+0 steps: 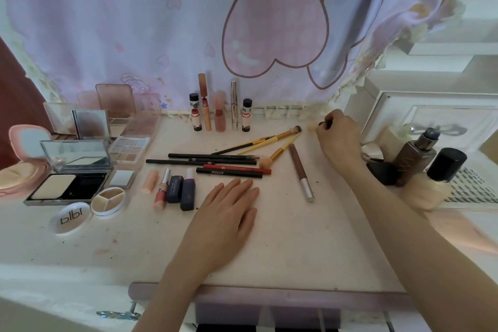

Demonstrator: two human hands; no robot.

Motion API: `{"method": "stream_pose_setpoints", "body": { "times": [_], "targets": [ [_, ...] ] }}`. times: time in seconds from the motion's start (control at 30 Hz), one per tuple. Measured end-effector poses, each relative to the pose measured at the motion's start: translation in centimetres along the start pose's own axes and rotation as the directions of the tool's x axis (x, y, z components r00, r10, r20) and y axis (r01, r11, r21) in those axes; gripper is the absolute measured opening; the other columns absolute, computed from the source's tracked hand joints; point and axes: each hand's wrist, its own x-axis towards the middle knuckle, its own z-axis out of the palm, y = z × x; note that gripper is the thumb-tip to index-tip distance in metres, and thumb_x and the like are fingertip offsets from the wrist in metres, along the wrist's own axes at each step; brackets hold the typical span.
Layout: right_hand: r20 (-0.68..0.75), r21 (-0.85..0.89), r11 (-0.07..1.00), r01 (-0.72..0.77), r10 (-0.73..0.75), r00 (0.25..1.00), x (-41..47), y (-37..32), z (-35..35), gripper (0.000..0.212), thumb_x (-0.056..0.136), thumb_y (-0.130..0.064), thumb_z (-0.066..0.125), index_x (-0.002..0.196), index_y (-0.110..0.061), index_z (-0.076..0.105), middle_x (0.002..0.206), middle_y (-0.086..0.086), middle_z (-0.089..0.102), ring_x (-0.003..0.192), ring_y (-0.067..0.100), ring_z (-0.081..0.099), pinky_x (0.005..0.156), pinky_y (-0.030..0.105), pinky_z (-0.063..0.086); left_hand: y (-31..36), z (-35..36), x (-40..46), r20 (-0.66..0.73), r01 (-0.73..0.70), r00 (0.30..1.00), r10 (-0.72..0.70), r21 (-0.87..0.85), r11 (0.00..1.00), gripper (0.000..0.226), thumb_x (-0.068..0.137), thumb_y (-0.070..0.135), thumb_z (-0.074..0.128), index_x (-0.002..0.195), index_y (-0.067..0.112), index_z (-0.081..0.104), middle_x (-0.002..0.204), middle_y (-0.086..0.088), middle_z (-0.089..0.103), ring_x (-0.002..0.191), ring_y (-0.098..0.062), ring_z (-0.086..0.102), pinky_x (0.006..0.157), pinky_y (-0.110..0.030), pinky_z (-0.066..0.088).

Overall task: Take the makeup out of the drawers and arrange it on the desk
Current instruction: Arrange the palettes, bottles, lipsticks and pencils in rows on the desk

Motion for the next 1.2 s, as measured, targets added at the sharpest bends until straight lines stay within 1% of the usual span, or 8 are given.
{"method": "stream_pose_setpoints", "body": {
  "times": [0.13,0.23,0.4,0.5,0.73,0.93,1.1,1.2],
  "targets": [
    [-0.036,0.390,0.912,-0.127,0.153,0.988,-2.3,-1.3,-1.9,0.006,0.089,-0.019,0.051,0.088,-0.016,0.055,0.078,-0.003,0.059,0.067,0.006,0.049,0.057,0.012,0.035,0.4,-0.4,0.0,-0.107,-0.010,0.994,0.003,-0.064,0.998,0.044,0.096,0.031,0.039,0.139,0.027,0.036,0.145,0.010,0.034,0.134,-0.004,0.028,0.110,-0.020,0.013],
    [0.264,0.633,0.707,-0.314,0.183,0.947,-4.8,-3.0,-2.9,0.012,0.091,-0.020,0.053,0.082,-0.021,0.061,0.068,-0.004,0.060,0.055,0.003,0.048,0.056,0.017,0.039,1.0,-0.8,-0.1,-0.174,0.037,0.982,-0.077,-0.218,0.975,0.054,0.092,0.033,0.046,0.141,0.033,0.023,0.136,0.017,0.037,0.122,0.002,0.037,0.099,-0.016,0.028],
    [0.609,0.655,0.554,-0.514,0.017,0.793,-9.3,-5.4,-2.5,0.023,0.091,-0.025,0.058,0.086,-0.004,0.067,0.054,-0.001,0.056,0.043,0.006,0.042,0.041,0.014,0.034,1.2,-1.3,0.2,-0.283,0.085,0.937,-0.203,-0.379,0.921,0.051,0.085,0.029,0.060,0.131,0.029,0.037,0.106,0.012,0.049,0.082,0.000,0.052,0.071,-0.016,0.045],
    [0.692,0.655,0.477,-0.587,-0.064,0.720,-11.0,-6.0,-2.0,0.028,0.091,-0.029,0.056,0.078,-0.006,0.065,0.051,0.000,0.053,0.041,0.008,0.037,0.039,0.015,0.030,1.3,-1.5,0.0,-0.410,-0.001,0.897,-0.164,-0.374,0.927,0.028,0.086,0.032,0.053,0.109,0.016,0.052,0.092,0.012,0.051,0.084,0.005,0.049,0.071,-0.011,0.043],
    [0.629,0.711,0.519,-0.474,-0.169,0.759,-12.2,-5.9,-1.3,0.022,0.095,-0.019,0.050,0.083,-0.002,0.059,0.050,-0.005,0.049,0.042,0.006,0.037,0.041,0.013,0.030,1.3,-1.6,-0.2,-0.416,0.032,0.875,-0.248,-0.462,0.887,0.025,0.086,0.038,0.036,0.103,0.022,0.044,0.089,0.022,0.045,0.088,0.017,0.046,0.074,0.000,0.037],
    [0.530,0.776,0.535,-0.336,-0.262,0.807,-12.6,-5.5,-1.4,0.011,0.089,-0.008,0.056,0.084,-0.017,0.061,0.059,-0.010,0.060,0.056,0.004,0.051,0.051,0.014,0.040,1.1,-1.9,-0.1,-0.362,0.151,0.846,-0.391,-0.542,0.827,0.024,0.084,0.048,0.025,0.076,0.033,0.042,0.064,0.009,0.043,0.062,0.008,0.047,0.056,-0.005,0.036],
    [0.543,0.791,0.446,-0.419,-0.195,0.817,-12.3,-5.3,-1.3,0.010,0.090,-0.012,0.057,0.083,-0.012,0.064,0.053,-0.006,0.054,0.047,0.003,0.043,0.044,0.013,0.034,1.2,-1.9,0.2,-0.304,0.116,0.893,-0.332,-0.556,0.823,0.006,0.084,0.039,0.048,0.088,0.037,0.044,0.068,0.012,0.046,0.064,0.009,0.049,0.058,-0.003,0.038],
    [0.551,0.777,0.456,-0.434,-0.159,0.819,-12.2,-5.1,-1.2,0.015,0.091,-0.020,0.056,0.082,-0.011,0.064,0.051,-0.007,0.050,0.045,0.004,0.039,0.043,0.014,0.032,1.0,-1.4,0.0,-0.284,0.076,0.926,-0.248,-0.503,0.861,0.029,0.082,0.029,0.061,0.094,0.041,0.038,0.075,0.015,0.047,0.074,0.003,0.051,0.065,-0.007,0.042]
  ]
}}
